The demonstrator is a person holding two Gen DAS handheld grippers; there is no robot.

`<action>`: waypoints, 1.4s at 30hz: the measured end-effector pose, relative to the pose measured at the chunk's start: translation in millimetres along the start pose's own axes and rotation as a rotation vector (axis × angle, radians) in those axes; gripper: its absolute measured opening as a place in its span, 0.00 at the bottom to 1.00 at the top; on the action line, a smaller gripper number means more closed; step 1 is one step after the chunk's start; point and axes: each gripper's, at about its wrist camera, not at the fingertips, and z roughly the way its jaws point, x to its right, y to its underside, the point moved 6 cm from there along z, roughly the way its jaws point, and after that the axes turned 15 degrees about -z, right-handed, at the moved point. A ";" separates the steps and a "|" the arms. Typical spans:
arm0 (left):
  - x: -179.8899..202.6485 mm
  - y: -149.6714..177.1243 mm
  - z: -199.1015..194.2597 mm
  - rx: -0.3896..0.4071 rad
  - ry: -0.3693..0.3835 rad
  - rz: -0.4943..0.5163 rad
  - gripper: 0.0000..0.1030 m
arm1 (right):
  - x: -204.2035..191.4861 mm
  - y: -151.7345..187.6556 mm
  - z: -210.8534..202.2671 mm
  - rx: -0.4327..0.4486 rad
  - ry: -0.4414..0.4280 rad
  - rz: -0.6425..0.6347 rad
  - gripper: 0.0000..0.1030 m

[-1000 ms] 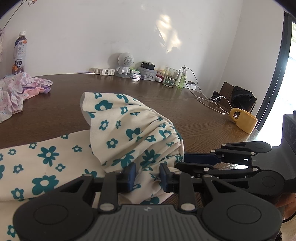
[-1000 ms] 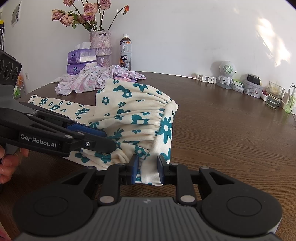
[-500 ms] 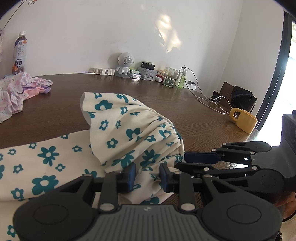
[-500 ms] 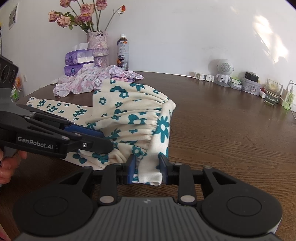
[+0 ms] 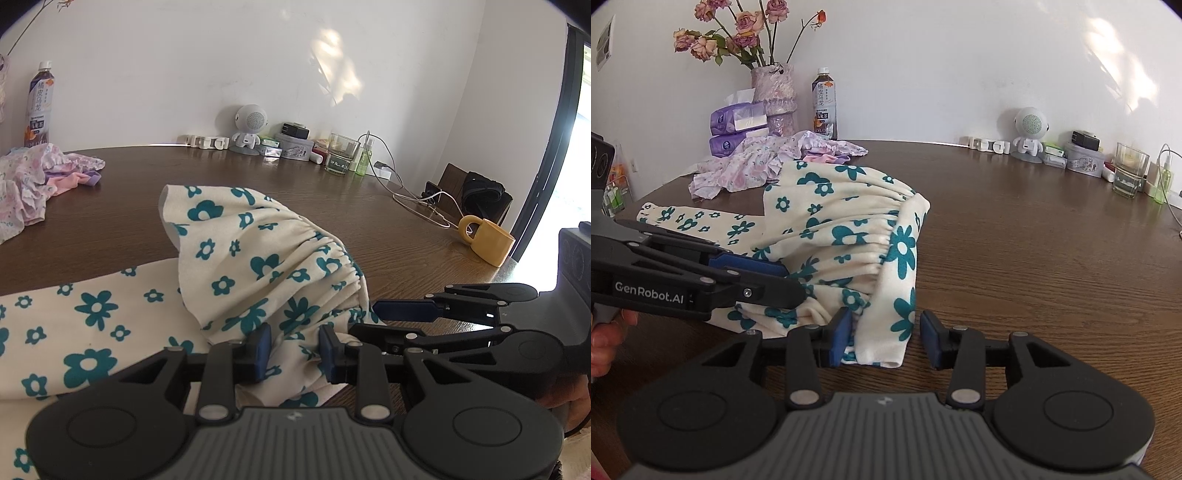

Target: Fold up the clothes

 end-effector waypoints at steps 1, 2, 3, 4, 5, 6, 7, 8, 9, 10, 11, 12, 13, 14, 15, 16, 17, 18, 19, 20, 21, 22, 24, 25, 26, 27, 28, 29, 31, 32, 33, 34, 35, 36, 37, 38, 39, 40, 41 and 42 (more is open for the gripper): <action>0.1 0.0 0.0 0.000 0.000 0.000 0.26 | 0.1 0.0 0.0 0.000 0.000 0.001 0.40; 0.2 0.1 0.0 0.000 0.000 0.000 0.26 | 0.1 -0.1 0.0 0.000 0.001 0.000 0.40; 0.2 0.1 0.0 0.000 0.000 0.000 0.26 | 0.1 -0.2 0.0 0.000 0.001 -0.001 0.40; 0.1 0.1 0.0 0.000 0.000 0.000 0.26 | 0.1 -0.3 0.0 0.000 0.002 -0.001 0.40; 0.0 0.0 0.1 0.000 0.000 0.000 0.26 | 0.0 -0.2 0.0 0.000 0.002 -0.001 0.40; -0.2 0.0 0.1 0.000 0.000 0.000 0.26 | 0.0 -0.1 0.2 0.000 0.002 -0.001 0.40; -0.2 -0.1 0.2 0.000 0.000 -0.001 0.26 | -0.1 -0.1 0.3 0.001 0.002 -0.001 0.40; -0.2 -0.1 0.2 0.000 0.000 -0.001 0.26 | -0.1 -0.2 0.4 0.001 0.003 0.000 0.40; -0.1 -0.1 0.2 0.000 0.000 0.000 0.26 | -0.1 -0.1 0.2 0.001 0.005 0.002 0.40; 0.0 0.1 0.2 0.000 0.000 0.000 0.26 | -0.1 0.0 0.1 0.002 0.006 0.002 0.40; 0.2 0.2 0.1 0.000 0.000 0.000 0.26 | -0.4 -0.1 0.1 0.002 0.007 0.000 0.40; 0.2 0.3 0.1 0.000 -0.001 0.001 0.26 | -0.7 -0.2 0.1 0.002 0.008 -0.002 0.40; 0.1 0.4 0.1 0.001 -0.001 0.001 0.26 | -0.8 -0.1 0.1 0.002 0.008 -0.002 0.40; 0.0 0.5 0.1 0.001 -0.001 0.001 0.26 | -0.7 0.1 0.0 0.002 0.007 -0.001 0.40; 0.1 0.5 0.0 0.001 -0.001 0.001 0.26 | -0.4 0.2 -0.1 0.002 0.005 0.002 0.40; 0.1 0.5 0.0 0.001 -0.001 0.001 0.26 | -0.1 0.3 -0.2 0.002 0.004 0.004 0.40; 0.2 0.5 0.0 0.001 -0.002 0.002 0.26 | 0.1 0.4 -0.2 0.002 0.002 0.006 0.40; 0.3 0.5 0.0 0.001 -0.002 0.002 0.26 | 0.2 0.5 0.0 0.002 0.001 0.007 0.40; 0.3 0.5 0.0 0.001 -0.003 0.003 0.26 | 0.2 0.5 0.0 0.002 0.001 0.008 0.40; 0.3 0.5 0.1 0.001 -0.003 0.003 0.26 | 0.3 0.5 0.0 0.002 0.001 0.008 0.40; 0.3 0.4 0.2 0.001 -0.003 0.003 0.26 | 0.3 0.6 0.0 0.002 0.000 0.009 0.40; 0.3 0.4 0.3 0.001 -0.003 0.004 0.26 | 0.3 0.6 0.0 0.002 0.000 0.010 0.40; 0.5 0.4 0.4 0.001 -0.004 0.005 0.26 | 0.3 0.8 0.1 0.002 -0.001 0.012 0.40; 0.5 0.4 0.3 0.001 -0.004 0.005 0.26 | 0.2 0.8 0.2 0.002 -0.001 0.012 0.40; 0.6 0.4 0.2 0.001 -0.004 0.005 0.26 | 0.1 0.7 0.3 0.002 -0.002 0.013 0.40; 0.7 0.4 0.2 0.001 -0.004 0.005 0.26 | 0.0 0.7 0.3 0.002 -0.002 0.014 0.40; 0.7 0.3 0.2 0.001 -0.004 0.005 0.26 | 0.0 0.7 0.4 0.002 -0.002 0.014 0.40; 0.7 0.2 0.2 0.001 -0.004 0.005 0.26 | -0.1 0.7 0.3 0.002 -0.002 0.014 0.40; 0.7 0.2 0.0 0.001 -0.004 0.005 0.26 | -0.3 0.8 0.3 0.002 -0.002 0.014 0.40; 0.7 0.2 0.0 0.001 -0.004 0.005 0.26 | -0.2 0.9 0.5 0.002 -0.002 0.015 0.40; 0.7 0.1 0.1 0.001 -0.004 0.005 0.26 | 0.0 0.9 0.6 0.002 -0.003 0.016 0.40; 0.7 0.1 0.2 0.001 -0.004 0.004 0.26 | 0.2 0.9 0.7 0.002 -0.003 0.017 0.40; 0.8 0.1 0.3 0.001 -0.004 0.004 0.26 | 0.3 1.1 0.8 0.002 -0.003 0.018 0.40; 0.7 0.1 0.3 0.001 -0.004 0.004 0.26 | 0.3 1.3 0.8 0.003 -0.004 0.018 0.40; 0.7 0.1 0.4 0.001 -0.004 0.005 0.26 | 0.4 1.4 0.9 0.003 -0.004 0.019 0.40; 0.7 0.1 0.4 0.001 -0.004 0.004 0.26 | 0.4 1.5 0.8 0.003 -0.004 0.019 0.40; 0.7 0.1 0.5 0.001 -0.004 0.004 0.26 | 0.4 1.5 0.8 0.003 -0.004 0.019 0.40; 0.7 0.1 0.6 0.001 -0.004 0.004 0.26 | 0.4 1.5 0.8 0.003 -0.005 0.019 0.40; 0.7 0.2 0.7 0.001 -0.004 0.005 0.26 | 0.4 1.5 0.8 0.003 -0.005 0.019 0.40; 0.7 0.2 0.8 0.001 -0.004 0.005 0.26 | 0.4 1.5 0.8 0.003 -0.005 0.020 0.40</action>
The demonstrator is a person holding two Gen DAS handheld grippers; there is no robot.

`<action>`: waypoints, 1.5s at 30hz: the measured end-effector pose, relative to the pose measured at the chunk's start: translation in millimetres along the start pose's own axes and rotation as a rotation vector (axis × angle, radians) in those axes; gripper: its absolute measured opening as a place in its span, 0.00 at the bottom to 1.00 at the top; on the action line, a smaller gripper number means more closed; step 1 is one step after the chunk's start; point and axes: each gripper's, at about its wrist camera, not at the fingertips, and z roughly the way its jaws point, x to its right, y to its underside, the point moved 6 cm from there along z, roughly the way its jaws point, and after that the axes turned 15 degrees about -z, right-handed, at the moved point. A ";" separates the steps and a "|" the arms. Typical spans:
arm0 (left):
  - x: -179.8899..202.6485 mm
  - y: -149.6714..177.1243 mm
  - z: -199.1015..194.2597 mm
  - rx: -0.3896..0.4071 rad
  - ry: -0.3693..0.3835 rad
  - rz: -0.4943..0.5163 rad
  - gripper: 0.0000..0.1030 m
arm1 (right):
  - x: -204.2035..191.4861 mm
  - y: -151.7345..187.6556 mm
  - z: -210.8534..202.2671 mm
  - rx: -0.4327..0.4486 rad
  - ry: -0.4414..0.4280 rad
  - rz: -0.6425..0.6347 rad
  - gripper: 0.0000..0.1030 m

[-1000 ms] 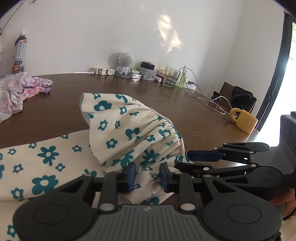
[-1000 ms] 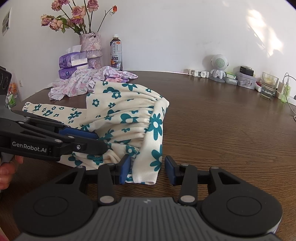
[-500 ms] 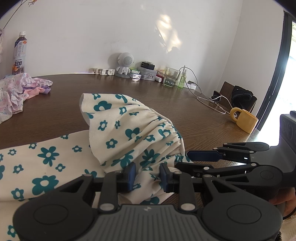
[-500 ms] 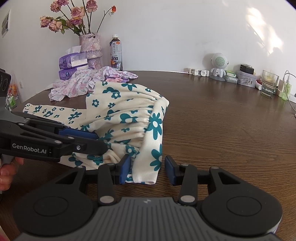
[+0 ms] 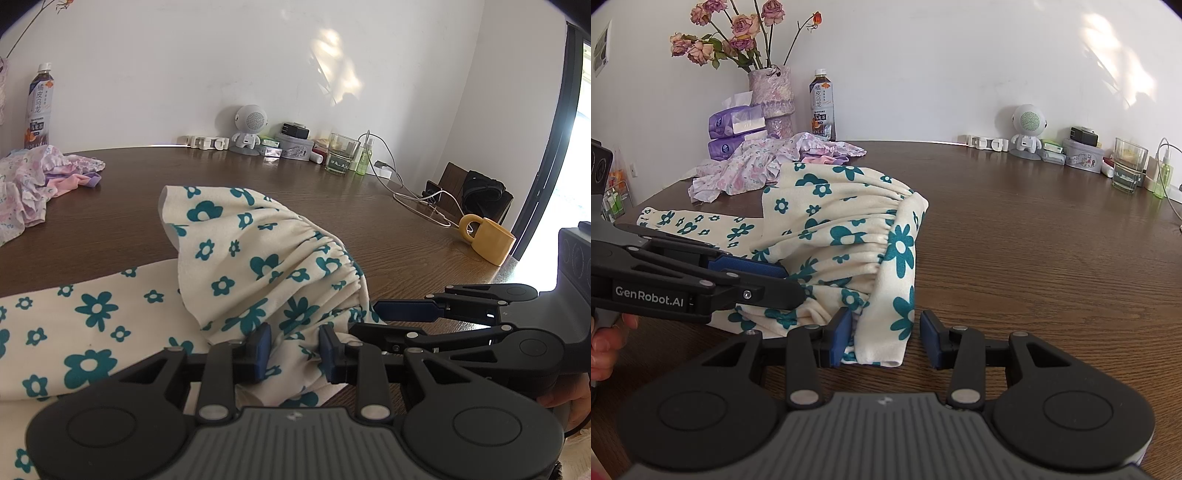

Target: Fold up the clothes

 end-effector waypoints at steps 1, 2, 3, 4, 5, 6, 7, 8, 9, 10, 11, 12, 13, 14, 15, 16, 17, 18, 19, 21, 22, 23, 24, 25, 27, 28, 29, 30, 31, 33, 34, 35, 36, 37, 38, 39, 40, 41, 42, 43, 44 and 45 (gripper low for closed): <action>0.0 0.0 0.0 0.000 0.000 0.000 0.26 | 0.1 0.0 -0.1 0.000 0.000 0.001 0.40; 0.0 0.0 0.0 0.000 -0.001 0.001 0.26 | 0.2 0.0 -0.1 0.000 -0.001 0.001 0.40; 0.1 0.1 0.2 0.000 -0.001 0.002 0.26 | 0.2 0.0 0.0 0.000 -0.001 0.001 0.40; 0.3 0.1 0.3 0.000 -0.002 0.003 0.26 | 0.2 0.0 0.0 0.000 -0.001 0.002 0.40; 0.4 0.2 0.3 0.001 -0.003 0.004 0.26 | 0.2 0.1 0.0 0.000 -0.001 0.002 0.40; 0.4 0.2 0.3 0.001 -0.004 0.005 0.26 | 0.1 0.1 0.1 0.000 -0.001 0.002 0.40; 0.4 0.3 0.3 0.001 -0.005 0.006 0.26 | 0.0 0.0 0.1 0.000 -0.002 0.003 0.40; 0.6 0.4 0.3 0.001 -0.006 0.008 0.26 | 0.2 0.1 0.1 0.000 -0.002 0.003 0.40; 1.0 0.5 0.4 0.002 -0.009 0.012 0.26 | 0.2 0.1 0.1 0.001 -0.002 0.004 0.40; 1.4 0.6 0.5 0.002 -0.011 0.014 0.26 | 0.2 0.2 0.0 0.001 -0.003 0.004 0.40; 1.7 0.7 0.6 0.002 -0.012 0.016 0.26 | 0.1 0.3 -0.1 0.001 -0.003 0.005 0.40; 1.9 0.7 0.7 0.003 -0.014 0.018 0.26 | 0.2 0.3 0.0 0.001 -0.003 0.005 0.40; 2.2 0.8 0.7 0.003 -0.015 0.019 0.26 | 0.3 0.3 0.1 0.001 -0.003 0.005 0.40; 2.5 0.8 0.8 0.003 -0.016 0.021 0.26 | 0.1 0.3 0.1 0.001 -0.004 0.006 0.40; 2.4 0.8 0.8 0.003 -0.016 0.021 0.26 | -0.1 0.2 0.1 0.001 -0.004 0.006 0.40; 2.1 0.9 0.6 0.003 -0.014 0.019 0.26 | -0.1 0.2 0.1 0.001 -0.004 0.006 0.40; 1.8 1.0 0.4 0.003 -0.013 0.017 0.26 | -0.1 0.2 0.1 0.001 -0.004 0.006 0.40; 1.7 0.9 0.4 0.003 -0.013 0.017 0.26 | 0.1 0.1 0.2 0.001 -0.004 0.007 0.40; 1.9 0.9 0.4 0.003 -0.014 0.018 0.26 | 0.2 0.1 0.2 0.000 -0.005 0.008 0.40; 2.1 1.0 0.3 0.005 -0.016 0.017 0.26 | 0.3 0.3 -0.1 0.001 -0.005 0.009 0.40; 2.1 1.0 0.2 0.006 -0.017 0.015 0.26 | 0.4 0.4 -0.2 0.001 -0.006 0.009 0.40; 1.9 0.9 0.1 0.007 -0.017 0.013 0.26 | 0.4 0.3 -0.2 0.000 -0.006 0.009 0.40; 1.5 0.8 0.0 0.006 -0.015 0.009 0.26 | 0.4 0.3 -0.1 0.000 -0.006 0.010 0.40; 1.1 0.6 0.0 0.006 -0.013 0.006 0.26 | 0.5 0.4 0.0 0.000 -0.006 0.010 0.40; 0.8 0.5 0.1 0.006 -0.011 0.004 0.26 | 0.5 0.4 -0.1 0.000 -0.007 0.011 0.40; 1.0 0.6 0.2 0.006 -0.011 0.005 0.26 | 0.4 0.3 -0.1 0.000 -0.008 0.011 0.40; 1.2 0.6 0.2 0.006 -0.011 0.007 0.26 | 0.4 0.3 -0.1 0.000 -0.008 0.011 0.40; 1.4 0.7 0.1 0.006 -0.010 0.009 0.27 | 0.4 0.4 -0.2 0.000 -0.008 0.011 0.40; 1.8 0.7 0.0 0.006 -0.006 0.011 0.29 | 0.4 0.4 -0.2 0.000 -0.008 0.010 0.40; 3.6 1.1 -0.4 0.001 0.015 0.016 0.39 | 0.4 0.4 -0.1 0.000 -0.008 0.011 0.40; 4.8 1.4 -0.4 -0.001 0.021 0.021 0.41 | 0.4 0.4 -0.1 0.000 -0.008 0.011 0.40; 6.1 1.8 -0.3 -0.002 0.020 0.029 0.42 | 0.4 0.4 0.0 0.000 -0.008 0.011 0.40; 7.2 2.1 -0.1 -0.003 0.018 0.035 0.43 | 0.4 0.4 -0.1 0.000 -0.008 0.011 0.40; 8.1 2.3 0.1 -0.004 0.014 0.040 0.43 | 0.5 0.5 -0.1 0.000 -0.008 0.011 0.40; 8.9 2.4 0.2 -0.006 0.010 0.045 0.43 | 0.5 0.5 -0.1 0.000 -0.008 0.011 0.40; 9.5 2.3 0.3 -0.007 0.007 0.048 0.43 | 0.5 0.5 -0.2 0.000 -0.008 0.011 0.40; 9.7 2.1 0.4 -0.008 0.005 0.048 0.43 | 0.5 0.6 -0.2 0.001 -0.008 0.011 0.40; 9.6 1.7 0.3 -0.010 0.004 0.046 0.43 | 0.5 0.6 -0.2 0.001 -0.008 0.011 0.40; 9.4 1.3 0.0 -0.011 0.004 0.042 0.44 | 0.5 0.6 -0.2 0.001 -0.008 0.011 0.40; 9.1 0.9 -0.3 -0.012 0.005 0.038 0.44 | 0.5 0.6 -0.2 0.001 -0.008 0.011 0.40; 8.6 0.6 -0.8 -0.013 0.008 0.034 0.46 | 0.4 0.6 -0.3 0.001 -0.008 0.011 0.40; 8.3 0.5 -1.3 -0.012 0.011 0.031 0.48 | 0.3 0.6 -0.4 0.001 -0.008 0.011 0.40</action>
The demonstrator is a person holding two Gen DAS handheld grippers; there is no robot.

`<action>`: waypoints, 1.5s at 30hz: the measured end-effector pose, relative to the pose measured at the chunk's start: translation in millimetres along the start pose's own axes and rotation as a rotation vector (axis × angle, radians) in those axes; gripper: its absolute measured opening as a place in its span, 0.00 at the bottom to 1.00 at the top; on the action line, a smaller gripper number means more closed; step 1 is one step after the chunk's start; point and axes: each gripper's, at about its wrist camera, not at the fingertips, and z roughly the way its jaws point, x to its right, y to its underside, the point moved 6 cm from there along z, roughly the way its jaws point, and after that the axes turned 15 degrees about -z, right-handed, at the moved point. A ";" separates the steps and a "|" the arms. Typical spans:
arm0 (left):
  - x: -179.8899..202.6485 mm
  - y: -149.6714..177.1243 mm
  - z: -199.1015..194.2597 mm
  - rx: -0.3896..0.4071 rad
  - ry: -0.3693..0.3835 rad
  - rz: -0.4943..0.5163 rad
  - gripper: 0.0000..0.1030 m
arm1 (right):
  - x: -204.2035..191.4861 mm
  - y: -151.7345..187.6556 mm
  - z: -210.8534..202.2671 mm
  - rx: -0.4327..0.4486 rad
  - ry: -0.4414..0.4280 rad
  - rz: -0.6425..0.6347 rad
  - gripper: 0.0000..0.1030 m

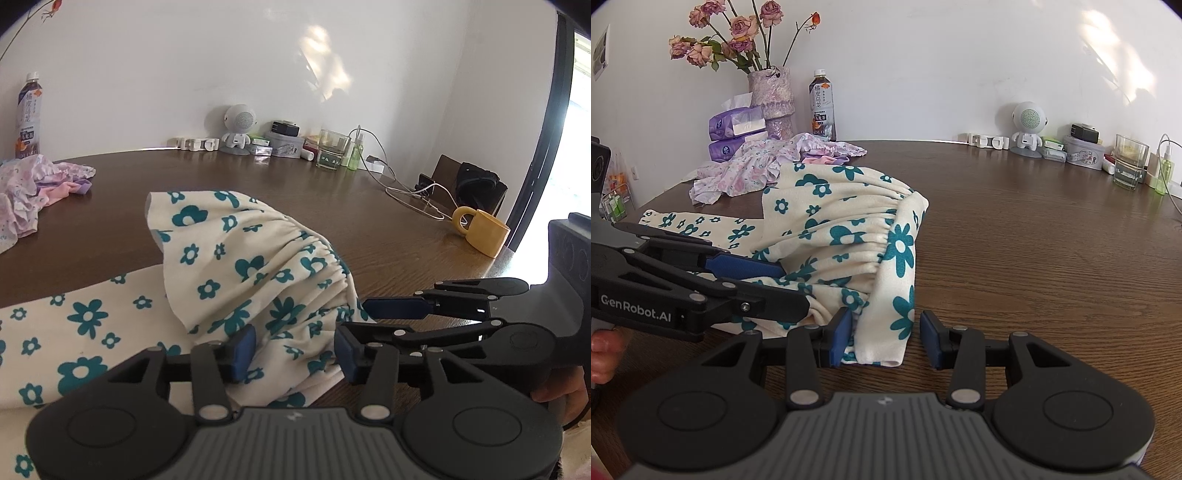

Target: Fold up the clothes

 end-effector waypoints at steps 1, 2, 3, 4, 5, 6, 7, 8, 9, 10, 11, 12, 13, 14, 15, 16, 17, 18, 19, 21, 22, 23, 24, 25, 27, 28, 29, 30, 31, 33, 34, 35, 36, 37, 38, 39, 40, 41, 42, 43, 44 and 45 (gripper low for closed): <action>-0.1 0.3 -0.4 0.002 0.002 -0.001 0.49 | 0.0 0.0 0.0 0.000 0.000 0.000 0.40; 0.1 0.5 -0.7 0.002 0.002 0.000 0.50 | -0.1 0.0 0.0 0.000 0.000 0.000 0.40; 0.5 0.6 -0.9 0.002 -0.002 0.003 0.50 | -0.1 0.1 0.0 0.000 0.000 0.001 0.40; 1.0 0.6 -1.0 0.002 -0.005 0.006 0.51 | -0.2 0.1 0.0 0.000 0.000 0.001 0.40; 1.4 0.7 -1.2 0.002 -0.008 0.009 0.51 | -0.1 0.1 0.0 0.001 0.000 0.001 0.40; 1.7 0.6 -1.1 0.002 -0.012 0.010 0.51 | -0.1 0.1 0.0 0.001 0.000 0.001 0.40; 1.6 0.3 -0.9 0.004 -0.017 0.009 0.51 | 0.1 0.2 0.0 0.001 0.000 0.000 0.40; 1.5 0.1 -0.7 0.006 -0.020 0.007 0.51 | -0.1 0.2 -0.1 0.001 0.000 0.000 0.40; 1.2 -0.1 -0.5 0.008 -0.022 0.006 0.50 | -0.3 0.2 -0.2 0.001 0.001 -0.001 0.40; 1.0 -0.2 -0.3 0.010 -0.023 0.004 0.50 | -0.4 0.2 -0.1 0.001 0.001 -0.001 0.40; 0.7 -0.4 -0.2 0.013 -0.024 0.002 0.50 | -0.5 0.2 -0.1 0.002 0.002 -0.002 0.40; 0.4 -0.5 -0.1 0.015 -0.025 0.001 0.49 | -0.7 0.2 -0.1 0.002 0.002 -0.002 0.40; 0.3 -0.6 -0.2 0.017 -0.027 0.000 0.49 | -0.8 0.2 -0.1 0.002 0.002 -0.003 0.40; 0.1 -0.9 -0.1 0.019 -0.029 -0.001 0.48 | -1.0 0.1 -0.2 0.002 0.003 -0.003 0.40; -0.1 -1.1 -0.2 0.021 -0.031 -0.002 0.47 | -1.1 0.1 -0.2 0.002 0.003 -0.003 0.40; -0.2 -1.2 -0.4 0.023 -0.032 -0.003 0.46 | -1.2 0.1 -0.2 0.002 0.003 -0.003 0.40; -0.1 -1.6 -0.8 0.027 -0.032 -0.004 0.46 | -1.3 0.0 -0.2 0.002 0.003 -0.003 0.40; 0.0 -2.1 -1.5 0.031 -0.029 -0.006 0.46 | -1.4 0.0 -0.3 0.003 0.004 -0.004 0.40; 0.2 -2.6 -2.3 0.034 -0.027 -0.006 0.46 | -1.5 0.0 -0.3 0.003 0.004 -0.004 0.40; 0.9 -3.6 -4.1 0.040 -0.026 -0.004 0.46 | -1.5 0.0 -0.4 0.003 0.004 -0.004 0.40; 1.5 -4.0 -4.9 0.041 -0.027 -0.002 0.46 | -1.6 0.1 -0.7 0.003 0.004 -0.004 0.40; 2.0 -4.5 -5.9 0.043 -0.026 -0.001 0.46 | -1.7 0.1 -0.7 0.003 0.004 -0.004 0.40; 2.4 -5.1 -7.3 0.047 -0.021 -0.004 0.46 | -1.7 0.2 -0.7 0.003 0.003 -0.003 0.40; 2.3 -6.1 -8.8 0.049 -0.013 -0.012 0.46 | -1.8 0.2 -0.7 0.004 0.003 -0.002 0.40; 1.8 -8.5 -12.0 0.054 0.000 -0.030 0.46 | -2.0 0.3 -0.7 0.004 0.002 -0.001 0.40; 1.7 -10.0 -13.7 0.058 0.003 -0.036 0.46 | -1.9 0.1 -0.7 0.004 0.001 0.000 0.40; 1.7 -11.6 -15.4 0.063 0.007 -0.041 0.46 | -1.9 0.0 -0.7 0.004 0.001 0.000 0.40; 1.9 -13.4 -17.2 0.069 0.012 -0.045 0.46 | -1.9 0.0 -0.7 0.004 0.000 0.001 0.40; 2.1 -15.3 -18.8 0.075 0.016 -0.049 0.46 | -1.7 0.1 -0.7 0.004 -0.001 0.002 0.40; 3.0 -19.3 -21.4 0.089 0.020 -0.051 0.46 | -1.5 0.2 -0.6 0.004 -0.002 0.004 0.40; 3.4 -21.3 -22.2 0.097 0.020 -0.051 0.46 | -1.5 0.2 -0.6 0.004 -0.002 0.004 0.40; 3.8 -23.3 -22.5 0.103 0.015 -0.053 0.46 | -1.6 0.2 -0.6 0.004 -0.001 0.004 0.40; 4.1 -25.1 -22.0 0.108 0.010 -0.053 0.46 | -1.7 0.2 -0.7 0.004 -0.001 0.004 0.40; 4.4 -26.7 -21.1 0.111 0.006 -0.052 0.46 | -1.6 0.3 -0.7 0.005 -0.001 0.003 0.40; 4.5 -28.2 -19.9 0.115 -0.002 -0.051 0.46 | -1.6 0.4 -0.7 0.005 -0.001 0.002 0.40; 4.4 -29.7 -18.4 0.119 -0.014 -0.050 0.46 | -1.8 0.4 -0.8 0.005 0.000 0.001 0.40; 4.3 -30.9 -16.9 0.122 -0.023 -0.048 0.46 | -1.9 0.4 -0.8 0.005 0.001 0.001 0.40; 4.1 -31.6 -15.3 0.124 -0.032 -0.046 0.46 | -2.0 0.3 -0.8 0.005 0.000 0.000 0.40; 3.8 -32.0 -13.8 0.126 -0.043 -0.044 0.46 | -2.0 0.3 -0.9 0.006 0.000 0.000 0.40; 3.4 -32.2 -12.4 0.126 -0.051 -0.043 0.46 | -2.0 0.3 -0.9 0.005 0.000 -0.001 0.40; 3.1 -32.1 -11.3 0.126 -0.055 -0.042 0.46 | -2.1 0.3 -0.9 0.005 0.000 0.000 0.40; 2.7 -31.8 -10.3 0.125 -0.058 -0.042 0.46 | -2.2 0.3 -0.9 0.006 0.000 0.000 0.40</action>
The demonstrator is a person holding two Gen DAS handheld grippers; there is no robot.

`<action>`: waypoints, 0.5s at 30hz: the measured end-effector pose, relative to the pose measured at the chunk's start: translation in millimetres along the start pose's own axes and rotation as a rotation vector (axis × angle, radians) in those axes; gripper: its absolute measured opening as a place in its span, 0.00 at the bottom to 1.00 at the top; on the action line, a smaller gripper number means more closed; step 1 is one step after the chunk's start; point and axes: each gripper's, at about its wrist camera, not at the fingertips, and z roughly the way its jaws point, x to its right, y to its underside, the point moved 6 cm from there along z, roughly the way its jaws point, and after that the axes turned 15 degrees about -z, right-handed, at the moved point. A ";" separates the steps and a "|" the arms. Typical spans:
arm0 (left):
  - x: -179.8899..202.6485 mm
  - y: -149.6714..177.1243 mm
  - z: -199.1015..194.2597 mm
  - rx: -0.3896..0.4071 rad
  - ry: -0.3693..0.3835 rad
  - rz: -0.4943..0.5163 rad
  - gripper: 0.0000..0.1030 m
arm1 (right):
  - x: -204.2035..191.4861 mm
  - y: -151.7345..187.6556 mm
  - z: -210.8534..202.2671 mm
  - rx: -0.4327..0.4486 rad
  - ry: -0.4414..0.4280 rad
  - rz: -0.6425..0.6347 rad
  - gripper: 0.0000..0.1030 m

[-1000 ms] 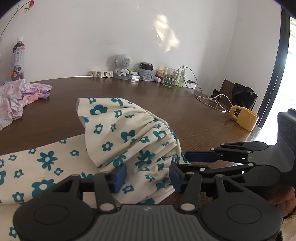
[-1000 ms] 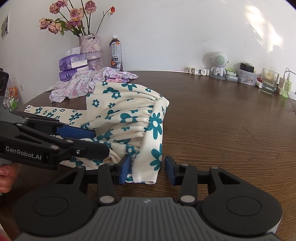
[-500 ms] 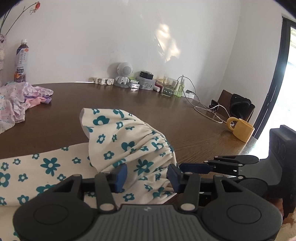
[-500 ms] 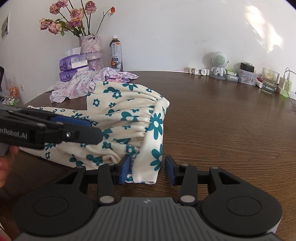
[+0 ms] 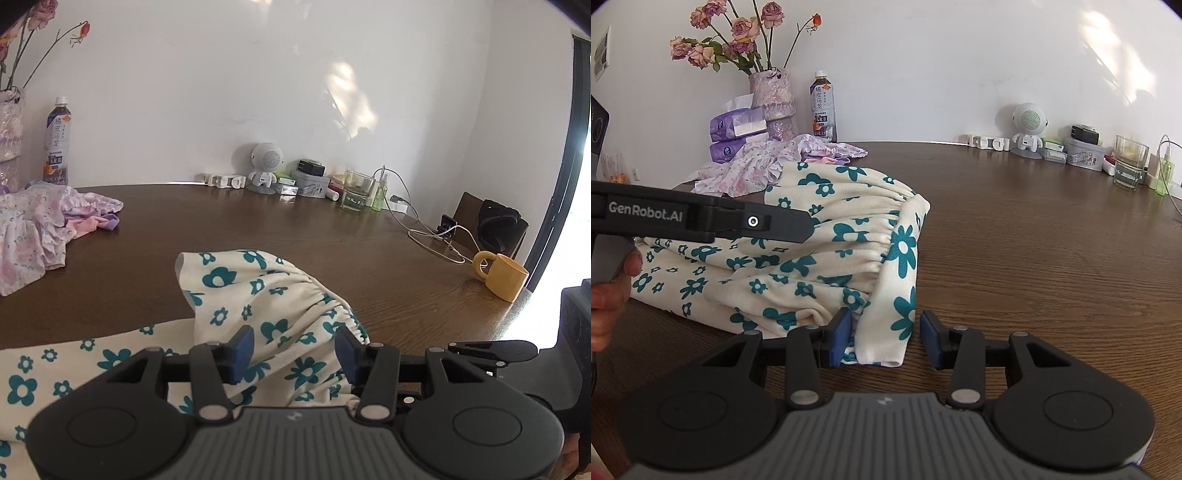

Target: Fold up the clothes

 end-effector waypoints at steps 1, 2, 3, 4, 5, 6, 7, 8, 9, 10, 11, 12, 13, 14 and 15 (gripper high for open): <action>-0.6 0.5 0.9 0.000 -0.005 0.002 0.46 | 0.1 0.0 0.0 0.000 -0.001 0.001 0.40; -1.3 1.2 1.9 0.000 -0.012 0.006 0.46 | 0.3 0.0 0.0 0.000 -0.002 0.003 0.40; -2.1 1.8 2.9 0.000 -0.019 0.010 0.46 | 0.6 0.0 0.0 0.000 -0.004 0.004 0.40; -2.9 2.5 3.9 0.000 -0.026 0.014 0.46 | 0.8 0.0 -0.1 0.000 -0.004 0.005 0.40; -3.9 3.3 5.0 -0.002 -0.032 0.015 0.46 | 0.9 0.0 -0.1 0.000 -0.005 0.006 0.40; -5.2 4.4 6.4 -0.006 -0.037 0.012 0.46 | 1.0 -0.1 0.0 -0.001 -0.006 0.007 0.40; -6.5 5.5 7.7 -0.010 -0.042 0.009 0.46 | 1.0 -0.1 0.2 -0.001 -0.006 0.007 0.40; -7.8 6.5 9.0 -0.014 -0.047 0.006 0.46 | 1.0 -0.1 0.3 -0.001 -0.006 0.007 0.40; -9.1 7.6 10.4 -0.018 -0.051 0.003 0.46 | 1.2 -0.1 0.2 -0.001 -0.006 0.007 0.40; -10.7 8.6 11.5 -0.024 -0.054 -0.003 0.46 | 1.3 -0.1 0.1 -0.001 -0.006 0.007 0.40; -12.3 9.3 12.2 -0.028 -0.057 -0.009 0.45 | 1.4 -0.1 0.1 -0.001 -0.007 0.008 0.40; -13.5 9.9 12.8 -0.029 -0.063 -0.011 0.45 | 1.5 0.0 0.1 -0.001 -0.007 0.008 0.40; -14.6 10.4 13.2 -0.029 -0.070 -0.011 0.45 | 1.7 -0.1 0.2 -0.001 -0.007 0.008 0.40; -15.6 11.2 13.6 -0.028 -0.077 -0.009 0.42 | 1.9 -0.1 0.3 -0.001 -0.008 0.008 0.40; -16.6 12.1 14.0 -0.030 -0.082 -0.008 0.40 | 2.1 -0.2 0.3 -0.001 -0.008 0.008 0.40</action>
